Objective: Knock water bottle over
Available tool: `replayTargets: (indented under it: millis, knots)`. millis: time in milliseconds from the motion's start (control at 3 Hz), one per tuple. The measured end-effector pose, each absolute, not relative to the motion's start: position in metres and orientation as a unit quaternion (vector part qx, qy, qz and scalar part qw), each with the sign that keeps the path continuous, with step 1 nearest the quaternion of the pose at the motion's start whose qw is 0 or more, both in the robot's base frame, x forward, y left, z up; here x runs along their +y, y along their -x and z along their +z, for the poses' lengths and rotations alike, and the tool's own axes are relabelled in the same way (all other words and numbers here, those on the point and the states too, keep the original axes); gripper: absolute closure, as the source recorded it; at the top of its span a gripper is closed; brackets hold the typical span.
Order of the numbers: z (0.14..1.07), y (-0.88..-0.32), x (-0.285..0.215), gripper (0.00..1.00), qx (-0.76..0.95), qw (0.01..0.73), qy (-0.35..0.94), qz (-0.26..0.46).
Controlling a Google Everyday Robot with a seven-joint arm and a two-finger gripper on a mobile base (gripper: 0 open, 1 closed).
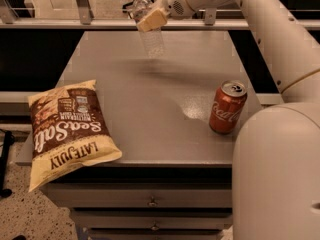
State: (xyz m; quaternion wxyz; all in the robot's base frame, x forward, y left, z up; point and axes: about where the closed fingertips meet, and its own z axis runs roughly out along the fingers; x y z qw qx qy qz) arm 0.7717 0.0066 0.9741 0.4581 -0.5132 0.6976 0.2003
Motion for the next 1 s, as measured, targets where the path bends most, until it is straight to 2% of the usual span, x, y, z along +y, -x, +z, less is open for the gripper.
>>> replayTargets:
  millis: [667, 1000]
  knots:
    - [0.938, -0.719, -0.023, 1.00, 0.682, 0.267, 0.676, 0.082]
    - [0.930, -0.707, -0.026, 1.00, 0.664, 0.215, 0.715, 0.047]
